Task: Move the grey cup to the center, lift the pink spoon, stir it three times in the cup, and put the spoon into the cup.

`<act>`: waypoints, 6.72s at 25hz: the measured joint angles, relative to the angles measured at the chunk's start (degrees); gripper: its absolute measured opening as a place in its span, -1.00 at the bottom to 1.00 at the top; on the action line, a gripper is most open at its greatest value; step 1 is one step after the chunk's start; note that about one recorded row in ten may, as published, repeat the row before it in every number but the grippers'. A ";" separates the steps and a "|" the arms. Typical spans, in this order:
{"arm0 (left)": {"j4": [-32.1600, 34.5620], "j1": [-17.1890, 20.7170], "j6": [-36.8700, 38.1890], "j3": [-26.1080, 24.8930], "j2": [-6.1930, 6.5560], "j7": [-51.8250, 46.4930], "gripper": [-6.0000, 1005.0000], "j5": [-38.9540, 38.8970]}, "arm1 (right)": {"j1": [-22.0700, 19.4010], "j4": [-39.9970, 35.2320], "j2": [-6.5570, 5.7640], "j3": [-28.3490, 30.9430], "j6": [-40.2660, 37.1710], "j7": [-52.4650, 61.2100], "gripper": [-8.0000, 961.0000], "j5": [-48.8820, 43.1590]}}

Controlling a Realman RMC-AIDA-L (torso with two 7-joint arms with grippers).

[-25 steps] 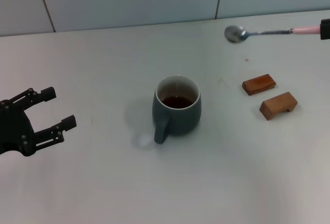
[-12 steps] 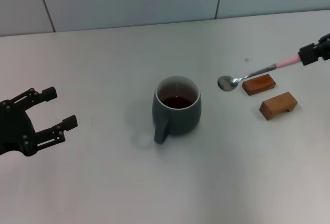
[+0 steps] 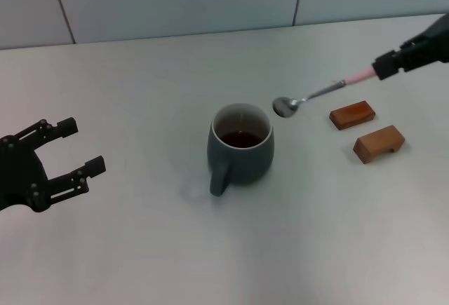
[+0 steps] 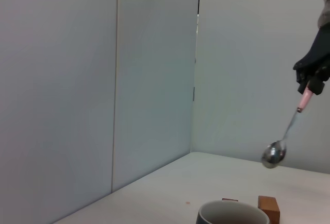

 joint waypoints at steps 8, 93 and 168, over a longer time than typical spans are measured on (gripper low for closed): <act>0.00 -0.11 0.00 0.00 -0.07 0.00 0.65 0.00 | 0.71 -2.65 1.31 -6.87 4.59 5.63 -0.75 -0.19; 0.00 0.07 0.44 0.09 -0.60 0.82 0.65 0.45 | 24.90 25.60 6.62 -22.96 19.69 8.09 -0.75 -22.99; 0.00 0.04 1.33 0.09 -0.08 0.27 0.65 0.05 | -12.87 3.79 12.28 -19.60 35.06 -35.30 0.41 29.79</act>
